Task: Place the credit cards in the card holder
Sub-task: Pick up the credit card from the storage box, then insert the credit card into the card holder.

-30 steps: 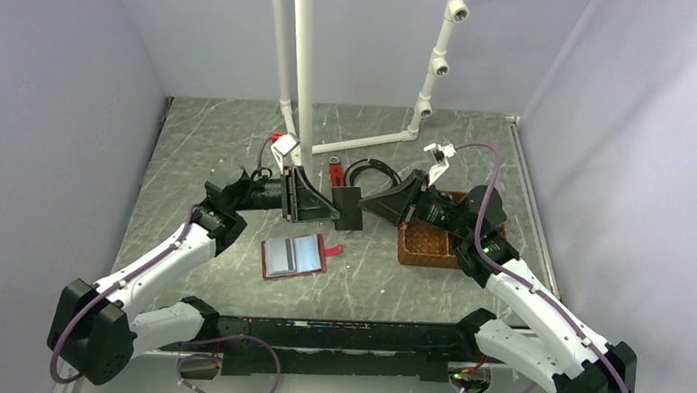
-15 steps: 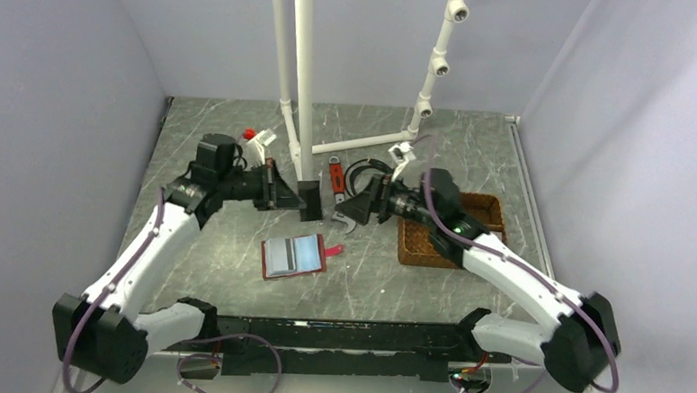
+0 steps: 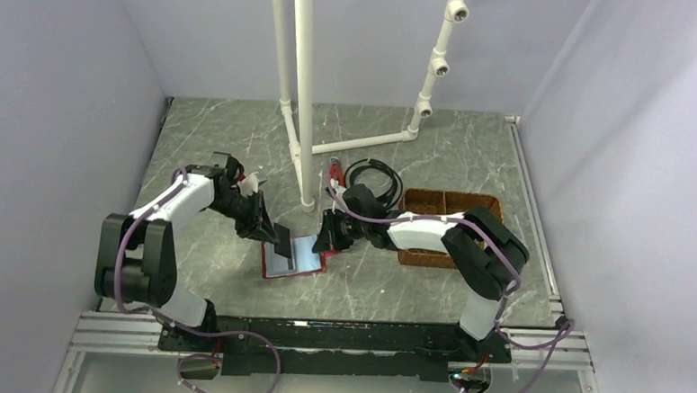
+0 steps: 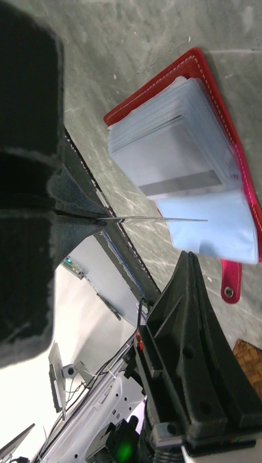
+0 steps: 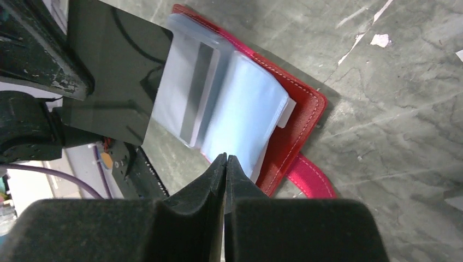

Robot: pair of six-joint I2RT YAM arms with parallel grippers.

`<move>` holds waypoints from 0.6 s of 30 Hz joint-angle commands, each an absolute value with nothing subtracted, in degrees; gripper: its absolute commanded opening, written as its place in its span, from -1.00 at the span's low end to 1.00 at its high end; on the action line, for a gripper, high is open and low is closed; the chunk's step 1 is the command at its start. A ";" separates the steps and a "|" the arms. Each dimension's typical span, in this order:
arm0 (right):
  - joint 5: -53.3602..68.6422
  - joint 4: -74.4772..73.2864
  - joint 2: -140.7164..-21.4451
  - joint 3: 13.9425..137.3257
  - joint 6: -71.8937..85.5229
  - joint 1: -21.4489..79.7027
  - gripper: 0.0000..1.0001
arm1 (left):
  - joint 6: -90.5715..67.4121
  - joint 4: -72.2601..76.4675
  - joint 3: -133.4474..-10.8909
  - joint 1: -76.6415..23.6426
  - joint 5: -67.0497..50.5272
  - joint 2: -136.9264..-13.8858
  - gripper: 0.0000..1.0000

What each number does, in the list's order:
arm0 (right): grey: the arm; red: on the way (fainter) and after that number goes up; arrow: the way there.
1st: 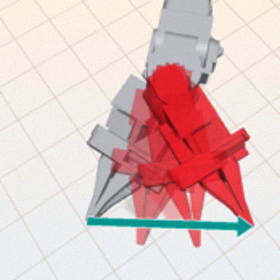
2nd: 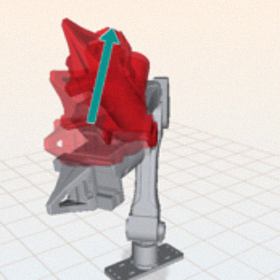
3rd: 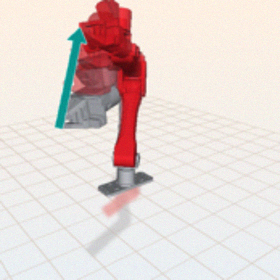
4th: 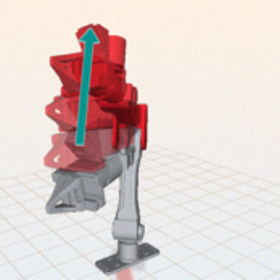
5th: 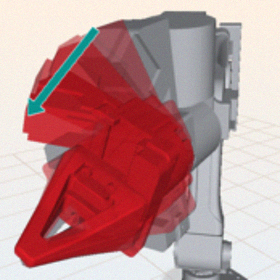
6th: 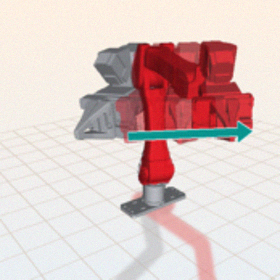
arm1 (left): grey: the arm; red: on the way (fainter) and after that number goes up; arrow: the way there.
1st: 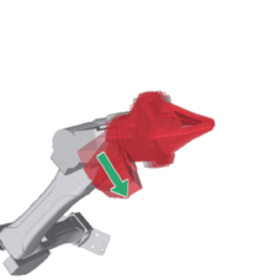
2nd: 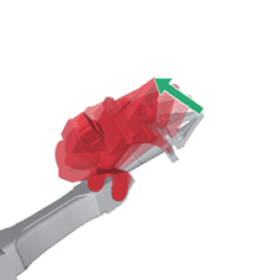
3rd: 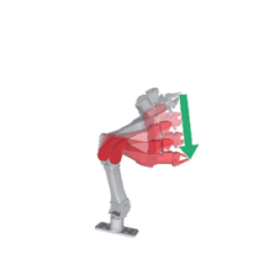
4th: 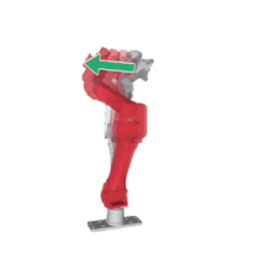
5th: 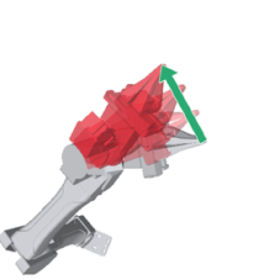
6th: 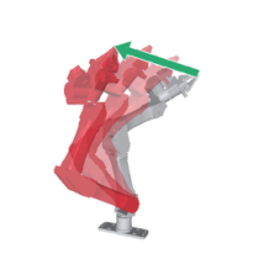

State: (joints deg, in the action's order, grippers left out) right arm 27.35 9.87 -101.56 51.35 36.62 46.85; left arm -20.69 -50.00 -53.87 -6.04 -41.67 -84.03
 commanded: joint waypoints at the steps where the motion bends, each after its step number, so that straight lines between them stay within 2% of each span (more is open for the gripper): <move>1: 27.27 15.35 -102.50 54.09 36.96 47.24 -0.92 | -17.49 -48.21 -54.74 -6.16 -43.32 -87.78 -1.00; 4: 27.71 16.37 -104.73 53.96 37.56 47.20 -1.00 | -16.79 -46.64 -54.46 -8.06 -42.92 -90.15 -1.00; 18: 28.65 18.74 -108.37 52.61 38.14 46.09 -1.00 | -17.80 -48.90 -54.75 -11.10 -40.19 -96.13 -1.00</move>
